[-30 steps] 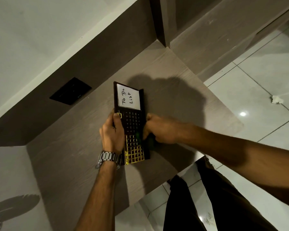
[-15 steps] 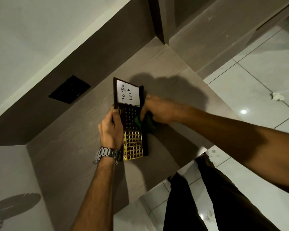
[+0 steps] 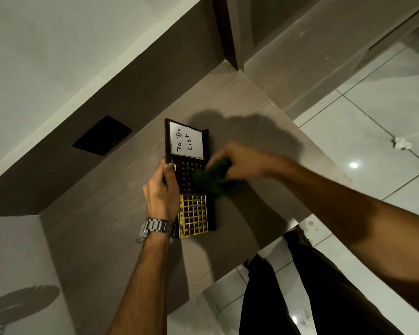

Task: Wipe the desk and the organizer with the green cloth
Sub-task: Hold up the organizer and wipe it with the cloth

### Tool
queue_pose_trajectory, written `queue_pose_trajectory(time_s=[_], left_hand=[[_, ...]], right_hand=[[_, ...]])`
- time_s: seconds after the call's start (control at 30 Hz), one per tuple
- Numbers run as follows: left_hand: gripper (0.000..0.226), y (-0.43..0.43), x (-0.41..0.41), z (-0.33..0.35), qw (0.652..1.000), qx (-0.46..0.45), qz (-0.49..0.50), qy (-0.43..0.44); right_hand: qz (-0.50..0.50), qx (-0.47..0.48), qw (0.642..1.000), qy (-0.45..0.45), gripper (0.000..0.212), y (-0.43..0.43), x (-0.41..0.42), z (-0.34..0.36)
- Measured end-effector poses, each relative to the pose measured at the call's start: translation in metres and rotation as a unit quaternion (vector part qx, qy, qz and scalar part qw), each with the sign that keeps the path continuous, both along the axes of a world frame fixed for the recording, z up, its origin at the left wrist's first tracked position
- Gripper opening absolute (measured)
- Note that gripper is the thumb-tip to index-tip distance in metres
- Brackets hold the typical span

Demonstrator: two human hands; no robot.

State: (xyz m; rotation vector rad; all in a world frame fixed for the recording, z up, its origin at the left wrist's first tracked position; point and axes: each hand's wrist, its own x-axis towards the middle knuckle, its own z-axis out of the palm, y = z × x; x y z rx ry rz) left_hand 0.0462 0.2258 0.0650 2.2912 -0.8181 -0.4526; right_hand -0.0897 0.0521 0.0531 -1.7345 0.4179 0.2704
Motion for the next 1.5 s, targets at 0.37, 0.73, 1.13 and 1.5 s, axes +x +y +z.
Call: queue_pose_trajectory(time_s=[0.37,0.73,1.13,1.5], left_hand=[[0.037,-0.004,-0.003,0.005,0.988,-0.008,0.096,0.12],[0.044,-0.006,0.0,0.003,0.982,-0.019,0.129,0.137],[0.05,0.0,-0.002,0.001,0.962,-0.055,0.161,0.216],[0.07,0.001,-0.006,0.007,0.97,-0.04,0.138,0.194]], right_hand=[[-0.162,-0.227,0.953,-0.116,0.057,0.076,0.013,-0.025],[-0.069,-0.23,0.968,-0.068,0.046,0.069,0.009,-0.007],[-0.053,-0.099,0.993,-0.046,0.045,0.051,0.015,0.02],[-0.106,-0.039,0.991,-0.068,0.046,0.033,0.04,0.033]])
